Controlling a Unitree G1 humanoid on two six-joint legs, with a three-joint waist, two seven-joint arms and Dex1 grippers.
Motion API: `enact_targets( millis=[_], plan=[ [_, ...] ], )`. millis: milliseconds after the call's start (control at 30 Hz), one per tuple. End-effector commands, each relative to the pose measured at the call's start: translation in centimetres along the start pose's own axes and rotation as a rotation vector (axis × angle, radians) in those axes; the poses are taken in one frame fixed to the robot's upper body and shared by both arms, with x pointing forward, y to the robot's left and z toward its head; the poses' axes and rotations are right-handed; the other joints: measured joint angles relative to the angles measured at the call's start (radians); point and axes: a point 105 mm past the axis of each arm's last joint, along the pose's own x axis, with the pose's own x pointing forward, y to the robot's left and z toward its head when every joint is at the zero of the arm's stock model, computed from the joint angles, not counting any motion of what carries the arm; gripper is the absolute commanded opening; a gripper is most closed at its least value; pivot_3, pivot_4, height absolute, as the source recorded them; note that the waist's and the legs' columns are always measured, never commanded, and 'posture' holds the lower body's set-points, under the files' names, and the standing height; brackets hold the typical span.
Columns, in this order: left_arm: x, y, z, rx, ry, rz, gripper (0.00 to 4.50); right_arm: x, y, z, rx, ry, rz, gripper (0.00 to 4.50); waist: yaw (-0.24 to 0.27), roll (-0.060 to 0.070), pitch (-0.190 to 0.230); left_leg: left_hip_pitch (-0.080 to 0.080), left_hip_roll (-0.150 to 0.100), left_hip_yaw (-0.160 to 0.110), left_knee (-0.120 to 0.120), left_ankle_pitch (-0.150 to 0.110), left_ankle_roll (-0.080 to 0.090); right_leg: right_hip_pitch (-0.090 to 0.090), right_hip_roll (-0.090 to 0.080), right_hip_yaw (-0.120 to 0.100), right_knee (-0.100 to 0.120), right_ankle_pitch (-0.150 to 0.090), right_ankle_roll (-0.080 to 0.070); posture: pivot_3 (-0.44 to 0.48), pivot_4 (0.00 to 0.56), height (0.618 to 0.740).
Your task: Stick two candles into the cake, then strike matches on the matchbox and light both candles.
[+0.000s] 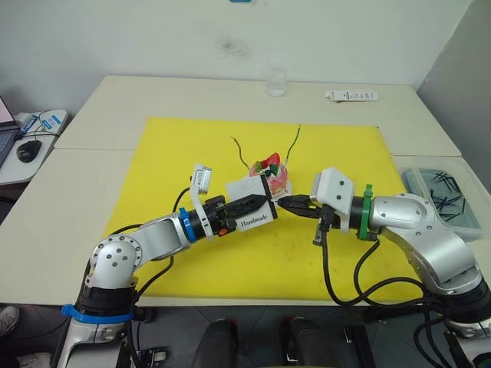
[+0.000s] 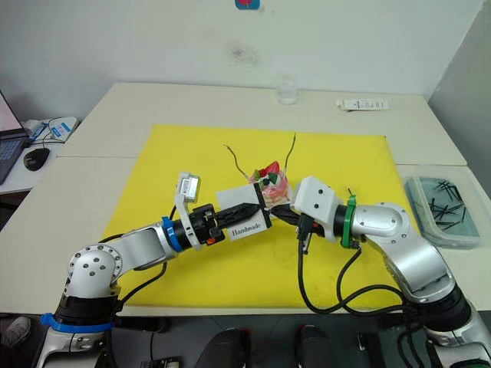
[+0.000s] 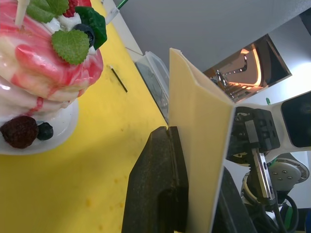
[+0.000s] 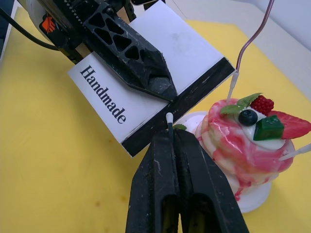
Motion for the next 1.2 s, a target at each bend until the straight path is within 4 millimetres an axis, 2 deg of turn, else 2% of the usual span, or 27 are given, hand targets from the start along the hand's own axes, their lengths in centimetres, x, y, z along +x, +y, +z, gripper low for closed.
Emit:
enact_targets(
  millis=[33, 233, 567, 600, 700, 733, 800, 900, 967, 1033, 1200],
  plan=[
    [0.1, -1.1, 0.6, 0.038, -0.02, -0.033, 0.0, 0.1, -0.1, 1.0, -0.057, -0.014, 0.006, 0.04, 0.0, 0.0, 0.0, 0.0, 0.0, 0.0, 0.0, 0.0, 0.0, 0.0, 0.0, 0.0, 0.0, 0.0, 0.0, 0.0, 0.15, 0.74],
    [0.1, -1.2, 0.4, 0.034, -0.02, -0.037, 0.0, 0.4, -0.8, 1.2, -0.085, 0.01, 0.004, 0.04, 0.0, 0.0, 0.0, 0.0, 0.0, 0.0, 0.0, 0.0, 0.0, 0.0, 0.0, 0.0, 0.0, 0.0, 0.0, 0.0, 0.15, 0.74],
    [0.2, -1.5, 0.6, 0.028, -0.031, -0.05, 0.0, 0.4, -0.2, 0.3, -0.156, 0.079, 0.049, 0.04, 0.0, 0.0, 0.0, 0.0, 0.0, 0.0, 0.0, 0.0, 0.0, 0.0, 0.0, 0.0, 0.001, 0.0, 0.0, 0.0, 0.15, 0.74],
    [0.3, -1.6, 0.7, 0.027, -0.035, -0.054, 0.0, 0.4, 0.2, -0.3, -0.179, 0.115, 0.085, 0.04, 0.0, 0.0, 0.0, 0.0, 0.0, 0.0, 0.0, 0.0, 0.0, 0.0, 0.0, 0.0, 0.001, 0.0, 0.0, 0.0, 0.15, 0.74],
    [0.5, -2.0, 1.0, 0.021, -0.053, -0.08, 0.0, -0.9, 2.4, -3.9, -0.261, 0.316, 0.262, 0.04, 0.001, -0.001, 0.0, 0.001, -0.001, 0.0, 0.001, 0.0, 0.0, 0.001, 0.0, 0.0, 0.0, 0.0, 0.0, 0.0, 0.15, 0.74],
    [0.6, -2.3, 1.2, 0.021, -0.059, -0.093, 0.0, -1.5, 2.9, -4.2, -0.288, 0.336, 0.315, 0.04, 0.005, -0.001, -0.001, 0.0, -0.001, 0.0, 0.001, 0.0, 0.0, 0.001, 0.0, 0.0, 0.0, 0.0, 0.0, 0.0, 0.15, 0.74],
    [0.5, -3.0, 1.9, 0.017, -0.077, -0.13, 0.0, -2.7, 2.5, -2.6, -0.248, 0.289, 0.333, 0.04, 0.004, -0.001, 0.0, 0.0, -0.001, 0.0, 0.001, 0.0, 0.0, 0.001, 0.0, 0.0, -0.001, 0.0, 0.0, 0.0, 0.15, 0.74],
    [0.1, -3.4, 2.3, 0.03, -0.074, -0.147, 0.0, -4.2, -0.4, 0.5, -0.179, 0.219, 0.242, 0.04, -0.002, -0.001, 0.0, 0.001, 0.0, 0.0, 0.002, 0.0, 0.0, 0.001, 0.0, 0.001, 0.001, 0.001, 0.001, 0.0, 0.15, 0.74],
    [-0.2, -3.0, 1.9, 0.026, -0.068, -0.132, 0.0, -5.1, -2.4, 1.7, -0.166, 0.204, 0.168, 0.04, -0.005, -0.001, 0.0, 0.003, 0.0, 0.001, 0.001, 0.0, 0.0, 0.001, 0.0, 0.001, 0.002, 0.001, 0.0, 0.0, 0.15, 0.74],
    [-0.5, -2.6, 1.3, 0.015, -0.06, -0.119, 0.0, -5.7, -3.7, 2.3, -0.152, 0.197, 0.108, 0.04, -0.003, -0.001, 0.0, 0.006, 0.001, 0.0, 0.001, 0.0, 0.0, 0.004, 0.0, 0.0, 0.002, 0.001, 0.0, 0.0, 0.15, 0.74],
    [-1.3, -2.1, 0.7, 0.005, -0.042, -0.103, 0.0, -5.6, -4.7, 2.6, -0.129, 0.161, 0.03, 0.04, 0.0, -0.001, 0.0, 0.005, 0.001, -0.002, 0.001, 0.0, 0.0, 0.004, 0.0, 0.0, 0.001, 0.0, -0.002, 0.0, 0.15, 0.74]
  ],
)
